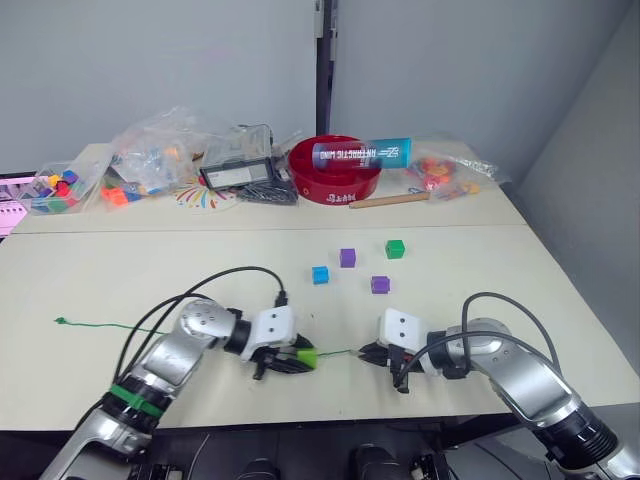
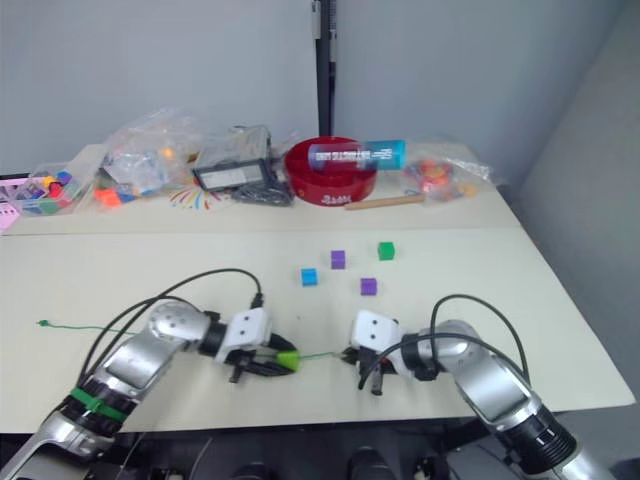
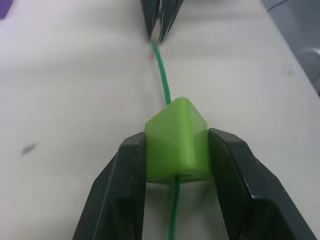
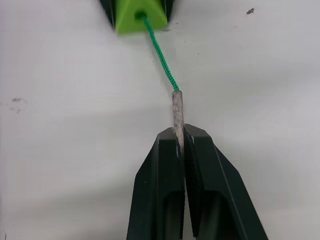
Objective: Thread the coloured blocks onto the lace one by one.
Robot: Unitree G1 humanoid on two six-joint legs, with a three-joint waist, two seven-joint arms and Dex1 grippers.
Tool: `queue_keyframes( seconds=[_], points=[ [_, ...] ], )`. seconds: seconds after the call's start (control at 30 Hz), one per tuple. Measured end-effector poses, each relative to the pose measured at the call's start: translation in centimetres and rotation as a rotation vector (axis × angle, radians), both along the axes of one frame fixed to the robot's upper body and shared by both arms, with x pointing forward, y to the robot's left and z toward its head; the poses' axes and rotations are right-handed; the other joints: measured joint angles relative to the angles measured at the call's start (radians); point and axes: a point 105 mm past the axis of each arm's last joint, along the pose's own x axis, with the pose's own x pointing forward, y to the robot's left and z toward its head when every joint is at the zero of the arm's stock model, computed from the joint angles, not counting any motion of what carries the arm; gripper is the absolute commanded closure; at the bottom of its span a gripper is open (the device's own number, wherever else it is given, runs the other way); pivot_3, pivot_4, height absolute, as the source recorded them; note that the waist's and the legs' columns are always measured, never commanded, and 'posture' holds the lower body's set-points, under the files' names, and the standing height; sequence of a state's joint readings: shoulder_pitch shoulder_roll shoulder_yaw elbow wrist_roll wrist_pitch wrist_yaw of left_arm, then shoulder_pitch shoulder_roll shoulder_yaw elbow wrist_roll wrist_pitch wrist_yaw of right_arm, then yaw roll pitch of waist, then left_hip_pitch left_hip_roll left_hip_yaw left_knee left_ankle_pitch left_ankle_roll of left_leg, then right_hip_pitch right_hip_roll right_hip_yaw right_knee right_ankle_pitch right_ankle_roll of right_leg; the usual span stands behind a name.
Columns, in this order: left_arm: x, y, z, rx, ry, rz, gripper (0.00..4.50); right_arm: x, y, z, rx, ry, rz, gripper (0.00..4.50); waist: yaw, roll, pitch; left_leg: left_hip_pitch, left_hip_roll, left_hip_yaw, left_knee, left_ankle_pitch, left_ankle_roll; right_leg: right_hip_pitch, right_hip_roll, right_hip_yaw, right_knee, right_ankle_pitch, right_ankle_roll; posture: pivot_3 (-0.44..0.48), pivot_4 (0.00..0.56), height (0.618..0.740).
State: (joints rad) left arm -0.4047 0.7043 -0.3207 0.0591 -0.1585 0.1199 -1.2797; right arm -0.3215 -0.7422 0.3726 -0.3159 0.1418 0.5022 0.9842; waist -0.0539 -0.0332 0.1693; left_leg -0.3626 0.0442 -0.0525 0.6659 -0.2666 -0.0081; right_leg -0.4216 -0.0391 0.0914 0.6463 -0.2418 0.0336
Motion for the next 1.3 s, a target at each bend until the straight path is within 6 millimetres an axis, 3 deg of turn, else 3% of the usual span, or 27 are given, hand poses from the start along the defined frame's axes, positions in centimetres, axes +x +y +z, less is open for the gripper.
queue_keyframes(
  seconds=[0.1,0.27,0.33,0.4,0.67,0.73,0.93,0.97,1.13,1.23,1.3],
  points=[
    [0.5,4.3,0.1,0.015,-0.014,0.077,3.14,0.0,-0.4,-0.1,-0.014,0.003,0.022,4.5,-0.017,0.0,0.0,0.006,0.002,0.001,-0.003,0.0,0.0,0.003,0.003,0.001,0.001,-0.001,-0.001,0.0,0.15,0.731],
    [1.1,17.0,1.2,0.142,0.002,0.424,3.14,0.0,-1.0,-0.2,-0.027,0.012,0.044,4.5,-0.056,0.0,0.0,0.011,0.011,0.001,-0.008,0.0,0.001,0.002,0.017,0.006,0.009,-0.008,-0.007,0.0,0.15,0.731],
    [0.6,19.7,1.3,0.165,0.01,0.506,3.14,0.0,-1.0,-0.2,-0.027,0.012,0.051,4.5,-0.055,0.001,-0.001,0.012,0.011,0.0,-0.008,0.0,0.001,0.0,0.017,0.006,0.015,-0.012,-0.008,0.0,0.15,0.731],
    [0.1,21.1,1.3,0.17,0.009,0.535,3.14,0.2,-1.0,-0.1,-0.029,0.011,0.059,4.5,-0.049,0.001,-0.001,0.011,0.011,0.001,-0.008,0.0,0.001,0.0,0.017,0.005,0.017,-0.013,-0.008,0.0,0.15,0.731],
    [-0.1,21.3,1.3,0.135,0.007,0.538,3.14,0.8,-0.4,0.1,-0.024,-0.006,0.063,4.5,-0.042,0.002,-0.001,0.011,0.011,0.001,-0.007,0.0,0.0,-0.001,0.017,0.006,0.017,-0.013,-0.008,0.0,0.15,0.731],
    [0.2,21.0,1.3,0.112,0.02,0.546,2.1,1.1,0.2,0.1,-0.015,-0.016,0.069,4.5,-0.038,0.002,-0.001,0.011,0.01,0.001,-0.007,0.0,0.0,-0.002,0.016,0.005,0.017,-0.013,-0.008,0.0,0.15,0.731],
    [0.2,20.1,1.8,0.101,0.04,0.519,0.16,1.3,0.6,0.2,-0.01,-0.021,0.075,4.5,-0.017,0.002,0.0,0.01,0.01,0.001,-0.006,0.0,0.0,-0.004,0.015,0.004,0.016,-0.012,-0.009,0.0,0.15,0.731],
    [0.2,19.9,1.9,0.107,0.043,0.515,0.04,1.4,0.6,0.2,-0.011,-0.02,0.077,4.5,-0.016,0.001,0.0,0.01,0.01,0.001,-0.006,0.0,0.0,-0.004,0.015,0.004,0.016,-0.012,-0.009,0.0,0.15,0.731],
    [1.0,18.9,4.3,0.112,0.026,0.495,0.04,1.5,1.1,0.4,-0.004,-0.023,0.091,4.5,-0.014,-0.003,0.002,0.009,0.01,0.0,-0.006,0.0,0.0,-0.005,0.015,0.004,0.016,-0.013,-0.008,0.0,0.15,0.731],
    [1.5,16.5,7.4,0.063,-0.005,0.431,0.04,1.4,2.3,0.5,0.01,-0.023,0.121,4.5,-0.014,-0.004,0.003,0.008,0.01,0.0,-0.006,0.0,0.0,-0.005,0.014,0.004,0.016,-0.013,-0.008,0.0,0.15,0.731],
    [1.4,14.0,8.3,0.025,-0.007,0.365,0.04,1.6,3.4,0.7,0.016,-0.02,0.134,4.5,-0.016,-0.003,0.004,0.008,0.009,0.0,-0.006,0.0,0.0,-0.005,0.014,0.004,0.016,-0.013,-0.009,0.0,0.15,0.731]
  ],
)
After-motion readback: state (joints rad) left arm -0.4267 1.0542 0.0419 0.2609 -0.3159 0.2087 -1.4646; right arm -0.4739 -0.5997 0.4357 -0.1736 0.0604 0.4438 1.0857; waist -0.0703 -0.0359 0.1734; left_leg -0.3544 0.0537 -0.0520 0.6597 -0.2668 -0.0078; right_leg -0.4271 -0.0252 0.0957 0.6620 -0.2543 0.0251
